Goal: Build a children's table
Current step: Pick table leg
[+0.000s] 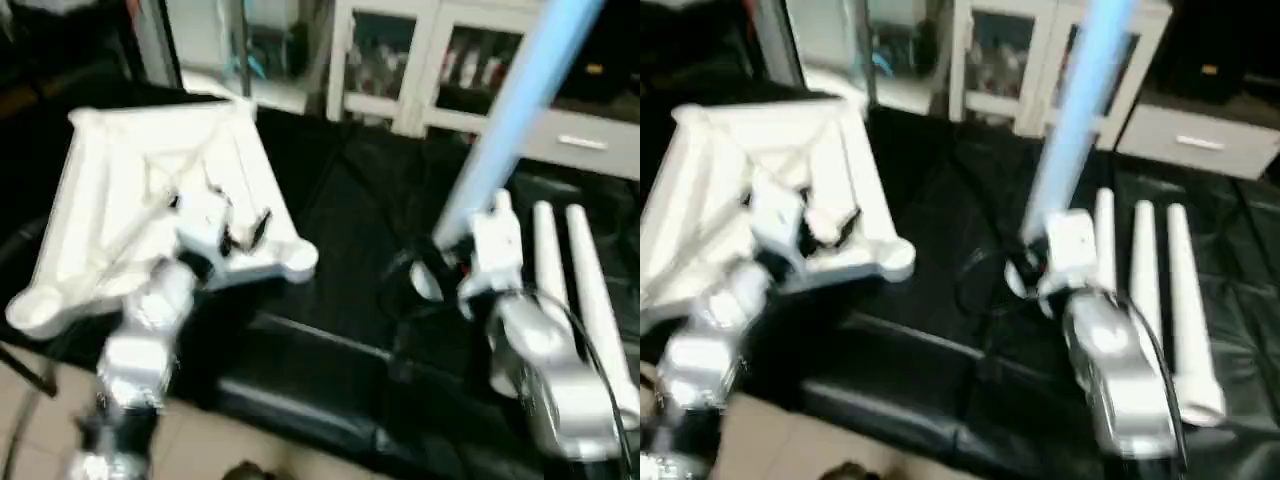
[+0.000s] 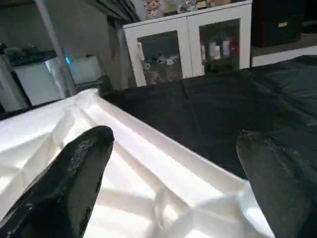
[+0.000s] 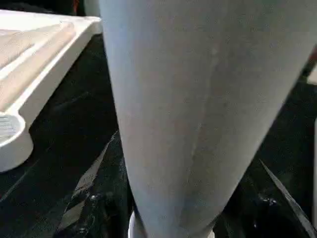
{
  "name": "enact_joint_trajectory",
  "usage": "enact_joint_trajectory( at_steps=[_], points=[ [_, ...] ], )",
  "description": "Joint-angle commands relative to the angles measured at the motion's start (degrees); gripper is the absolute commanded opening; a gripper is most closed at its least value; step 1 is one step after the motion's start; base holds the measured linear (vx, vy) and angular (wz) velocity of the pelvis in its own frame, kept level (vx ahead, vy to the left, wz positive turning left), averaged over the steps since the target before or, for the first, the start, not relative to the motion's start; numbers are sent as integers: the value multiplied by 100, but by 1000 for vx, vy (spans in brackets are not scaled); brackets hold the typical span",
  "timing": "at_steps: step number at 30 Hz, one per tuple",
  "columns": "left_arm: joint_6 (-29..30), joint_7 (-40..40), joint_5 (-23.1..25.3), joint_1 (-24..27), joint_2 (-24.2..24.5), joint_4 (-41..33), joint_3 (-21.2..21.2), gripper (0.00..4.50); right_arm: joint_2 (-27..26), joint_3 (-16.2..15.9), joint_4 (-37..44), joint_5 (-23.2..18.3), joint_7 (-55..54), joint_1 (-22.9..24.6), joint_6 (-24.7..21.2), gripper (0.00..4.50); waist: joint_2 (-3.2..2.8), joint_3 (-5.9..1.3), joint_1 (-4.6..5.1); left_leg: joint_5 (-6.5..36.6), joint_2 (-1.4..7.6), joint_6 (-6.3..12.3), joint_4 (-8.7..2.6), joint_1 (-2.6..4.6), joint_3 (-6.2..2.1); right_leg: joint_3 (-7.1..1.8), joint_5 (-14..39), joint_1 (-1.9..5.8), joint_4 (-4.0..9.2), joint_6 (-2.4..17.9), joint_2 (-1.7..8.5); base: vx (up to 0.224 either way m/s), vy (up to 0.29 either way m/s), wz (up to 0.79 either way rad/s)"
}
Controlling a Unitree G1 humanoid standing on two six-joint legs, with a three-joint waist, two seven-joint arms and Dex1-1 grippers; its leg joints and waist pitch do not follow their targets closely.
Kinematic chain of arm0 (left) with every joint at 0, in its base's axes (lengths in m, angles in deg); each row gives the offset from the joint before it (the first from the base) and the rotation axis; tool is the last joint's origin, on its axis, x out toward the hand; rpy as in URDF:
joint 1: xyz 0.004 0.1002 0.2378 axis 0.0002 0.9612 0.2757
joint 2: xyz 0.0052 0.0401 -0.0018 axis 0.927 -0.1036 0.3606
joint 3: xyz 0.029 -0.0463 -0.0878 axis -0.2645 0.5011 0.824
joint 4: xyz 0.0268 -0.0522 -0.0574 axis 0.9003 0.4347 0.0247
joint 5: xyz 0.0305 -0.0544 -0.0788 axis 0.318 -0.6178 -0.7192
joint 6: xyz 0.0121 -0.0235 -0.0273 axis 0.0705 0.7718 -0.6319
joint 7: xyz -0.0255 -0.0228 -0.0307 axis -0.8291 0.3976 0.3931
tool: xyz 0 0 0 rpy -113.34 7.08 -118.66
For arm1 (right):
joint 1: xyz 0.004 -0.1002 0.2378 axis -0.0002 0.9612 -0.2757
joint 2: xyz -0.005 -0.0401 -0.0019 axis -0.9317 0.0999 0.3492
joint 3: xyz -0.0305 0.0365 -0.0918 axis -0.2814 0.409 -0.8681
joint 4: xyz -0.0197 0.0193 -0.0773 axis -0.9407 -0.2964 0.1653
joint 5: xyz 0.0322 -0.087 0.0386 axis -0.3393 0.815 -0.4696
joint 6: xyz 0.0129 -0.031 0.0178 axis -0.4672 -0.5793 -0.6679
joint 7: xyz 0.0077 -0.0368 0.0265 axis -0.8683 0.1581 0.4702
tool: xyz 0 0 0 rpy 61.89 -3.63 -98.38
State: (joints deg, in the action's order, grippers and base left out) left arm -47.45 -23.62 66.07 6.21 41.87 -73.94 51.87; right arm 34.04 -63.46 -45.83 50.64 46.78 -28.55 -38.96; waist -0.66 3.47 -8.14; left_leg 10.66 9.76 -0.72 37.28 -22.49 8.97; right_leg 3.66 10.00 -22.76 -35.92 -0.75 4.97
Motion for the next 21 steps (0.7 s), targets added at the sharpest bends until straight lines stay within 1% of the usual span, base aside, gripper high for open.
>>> enact_joint_trajectory(
  at_steps=[1, 2, 3, 4, 5, 6, 7, 8, 9, 10, 11, 12, 13, 14, 15, 16, 17, 18, 19, 20, 21],
  points=[
    [-19, -369, 149, 329, -32, -217, 77, 450, -251, 219, 385, -419, 11, 19, -26, 183, 38, -314, -38, 1093, 294, 174, -95, 77, -243, -979, 4095, 222, 929, 754, 1062, -16, 175, -30],
    [-19, -369, 149, 329, -32, -217, 77, 450, -251, 219, 385, -419, 11, 19, -26, 183, -23, -326, -20, 1328, 282, 5, -177, 254, -139, -995, 4025, 95, 898, 696, 782, -16, 175, -30],
    [24, -506, 191, 455, -63, -308, 116, 450, -230, 187, 417, -453, 78, 52, -9, 183, 36, -299, 150, 2069, 236, -161, -428, 518, 97, -738, 3404, -178, 702, 592, 226, -75, 191, -42],
    [26, -514, 193, 460, -65, -312, 119, 450, -228, 185, 418, -453, 81, 53, -8, 183, -66, -291, 337, 3216, 246, -253, -592, 800, 270, -373, 2981, -457, 498, 516, -114, -92, 195, -48],
    [63, -639, 220, 506, -112, -373, 169, 450, -194, 132, 397, -424, 126, 62, 34, 183, -75, -285, 371, 3665, 309, -246, -675, 821, 415, -174, 2828, -536, 358, 514, -180, -92, 195, -48],
    [64, -654, 222, 509, -119, -379, 175, 450, -190, 126, 392, -420, 132, 62, 41, 183, -108, -274, 414, 4050, 381, -240, -794, 743, 549, 36, 2590, -532, 136, 494, -218, -73, 208, -51],
    [13, -817, 305, 513, -177, -421, 215, 450, -151, 68, 347, -415, 222, 47, 105, 183, -92, -272, 350, 4859, 748, -274, -1246, 389, 839, 484, 1606, -112, -884, 474, -18, -81, 190, -56],
    [4, -838, 313, 509, -192, -427, 222, 450, -149, 63, 339, -417, 233, 44, 109, 183, -128, -218, 254, 5119, 832, -343, -1401, 236, 968, 570, 1467, 34, -1119, 477, 39, -81, 190, -56],
    [-6, -863, 323, 504, -209, -435, 231, 450, -146, 56, 329, -420, 246, 42, 115, 183, -58, -201, 29, 5208, 925, -652, -1490, 127, 1237, 569, 1730, 260, -1359, 478, 90, -107, 110, -59],
    [-14, -895, 334, 491, -236, -442, 240, 450, -140, 53, 311, -426, 262, 32, 119, 183, 261, -319, 131, 4185, 762, -1299, -748, 566, 1061, -140, 4048, -50, -431, 169, 494, -28, 21, -57],
    [-24, -1071, 468, 467, -264, -467, 242, 450, -162, 75, 284, -457, 300, 18, 99, 183, 561, -369, 3, 3201, 550, -1084, 310, 712, 731, -615, 5632, -325, 416, -217, 1134, -28, 21, -57],
    [-24, -1197, 563, 451, -280, -484, 240, 450, -179, 94, 266, -480, 328, 8, 84, 183, 457, -325, -69, 2434, 355, -484, 741, 472, 425, -1182, 6194, -227, 834, -344, 1431, 43, 27, -65],
    [31, -1281, 617, 438, -310, -524, 204, 450, -170, 101, 249, -485, 366, -6, 97, 183, 528, -372, -78, 846, -267, -14, 960, -674, -393, -961, 4010, 860, 421, -541, 1281, 47, 96, -62],
    [126, -1358, 658, 417, -349, -551, 161, 450, -149, 115, 225, -517, 407, -34, 88, 183, 265, -427, -28, -641, 24, -464, -106, -217, -464, -134, 1196, 389, 26, 58, 518, 47, 96, -62],
    [244, -1368, 630, 395, -415, -547, 118, 450, -106, 126, 189, -547, 437, -77, 89, 183, 191, -494, 47, -910, 57, -602, -281, -32, -411, 35, 579, 369, -9, 305, 185, 19, 88, -21],
    [247, -1411, 671, 390, -443, -538, 89, 450, -72, 119, 162, -549, 462, -110, 69, 183, -87, -603, 68, -661, 360, -697, -450, 244, -646, 58, 175, 306, -70, 480, 80, -40, 118, 11],
    [294, -1466, 723, 388, -482, -545, 61, 450, -33, 106, 129, -536, 502, -148, 81, 183, -164, -525, 332, -532, 1031, -878, -765, 281, -1015, 41, 190, 89, -457, 586, -22, -40, 118, 11],
    [303, -1480, 739, 388, -491, -547, 56, 450, -24, 104, 121, -534, 511, -156, 84, 183, -194, -538, 388, -295, 1184, -750, -875, 345, -1116, 90, 480, 45, -548, 598, -39, -31, 116, 12],
    [318, -1595, 831, 391, -564, -575, 37, 450, 0, 112, 80, -552, 550, -210, 77, 183, -149, -602, 454, -100, 1296, -321, -864, 481, -1202, 58, 839, -200, -684, 577, -62, 0, 0, 0],
    [418, -1645, 860, 387, -614, -594, 38, 450, 7, 123, 58, -566, 564, -238, 72, 183, -174, -595, 458, -276, 1242, -118, -847, 454, -1186, 47, 878, -216, -691, 588, -56, 0, 0, 0],
    [477, -1732, 983, 367, -617, -597, 16, 450, 10, 132, 39, -570, 576, -258, 69, 183, -92, -595, 489, -551, 1116, 474, -837, 404, -1115, 45, 836, -182, -622, 704, -25, -46, -56, 1]
  ],
)
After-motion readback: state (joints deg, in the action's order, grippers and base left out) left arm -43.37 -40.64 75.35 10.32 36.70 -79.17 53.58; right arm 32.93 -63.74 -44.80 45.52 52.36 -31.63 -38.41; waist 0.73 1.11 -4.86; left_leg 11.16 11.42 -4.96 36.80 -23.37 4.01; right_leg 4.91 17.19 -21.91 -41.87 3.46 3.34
